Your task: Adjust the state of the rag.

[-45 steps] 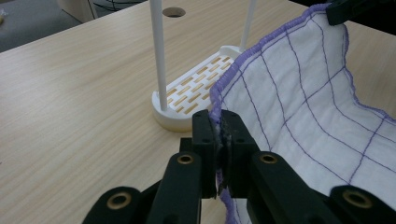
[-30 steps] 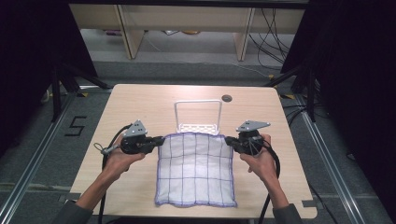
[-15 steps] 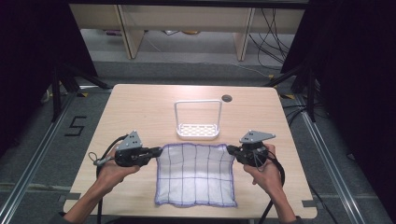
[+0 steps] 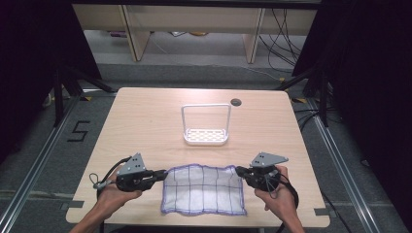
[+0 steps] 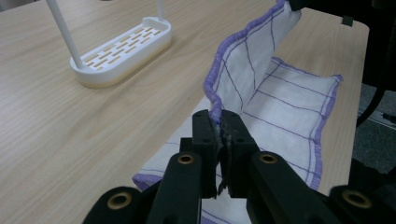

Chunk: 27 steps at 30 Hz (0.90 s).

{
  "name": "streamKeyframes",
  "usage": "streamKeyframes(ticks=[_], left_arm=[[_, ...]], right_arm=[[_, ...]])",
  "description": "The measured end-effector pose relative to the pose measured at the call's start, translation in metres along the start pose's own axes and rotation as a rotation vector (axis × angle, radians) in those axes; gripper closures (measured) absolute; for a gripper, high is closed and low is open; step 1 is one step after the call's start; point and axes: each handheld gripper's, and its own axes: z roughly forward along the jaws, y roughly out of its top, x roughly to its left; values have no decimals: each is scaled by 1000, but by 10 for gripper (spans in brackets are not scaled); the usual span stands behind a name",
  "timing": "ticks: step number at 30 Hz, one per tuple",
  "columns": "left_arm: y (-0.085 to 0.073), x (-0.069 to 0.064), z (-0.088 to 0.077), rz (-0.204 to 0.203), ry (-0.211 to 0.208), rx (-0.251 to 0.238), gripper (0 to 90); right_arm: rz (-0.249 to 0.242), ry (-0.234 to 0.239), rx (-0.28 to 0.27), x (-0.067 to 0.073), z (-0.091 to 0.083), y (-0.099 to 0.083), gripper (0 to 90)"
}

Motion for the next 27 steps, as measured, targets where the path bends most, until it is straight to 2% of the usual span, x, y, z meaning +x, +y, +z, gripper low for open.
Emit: streamKeyframes(ticks=[2,3,5,8,11,13,16,17,19,20,22,25,27], left_arm=[[-3,-2,0,-5,1,1,849],[-5,-3,-1,-5,-8,6,848],[-6,-6,-1,-4,-10,11,848],[-10,-10,-2,-1,-29,10,847],[-13,-15,-2,-2,-36,19,846],[-18,-19,-1,13,-39,32,846],[-21,-20,-4,47,-41,58,845],[-23,-22,-4,22,-50,42,845],[-25,-23,-6,33,-42,53,845],[-29,-26,-7,26,-56,48,845],[-31,-29,-7,19,-58,44,845],[-38,-33,-8,29,-67,57,843],[-44,-36,-7,42,-69,97,841]], right_arm=[[8,-2,8,1,0,-2,874],[-7,6,2,2,2,-6,874],[17,12,16,5,2,-9,874],[6,29,9,7,1,-12,873],[12,18,2,10,-1,-15,873],[8,31,6,13,-2,-19,873],[14,30,23,17,-4,-25,873],[0,23,19,18,-5,-27,873],[14,27,26,20,-6,-29,873],[5,31,28,21,-6,-33,873],[8,31,28,22,-6,-35,873],[21,41,40,25,-6,-43,872],[13,46,56,27,-6,-45,870]])
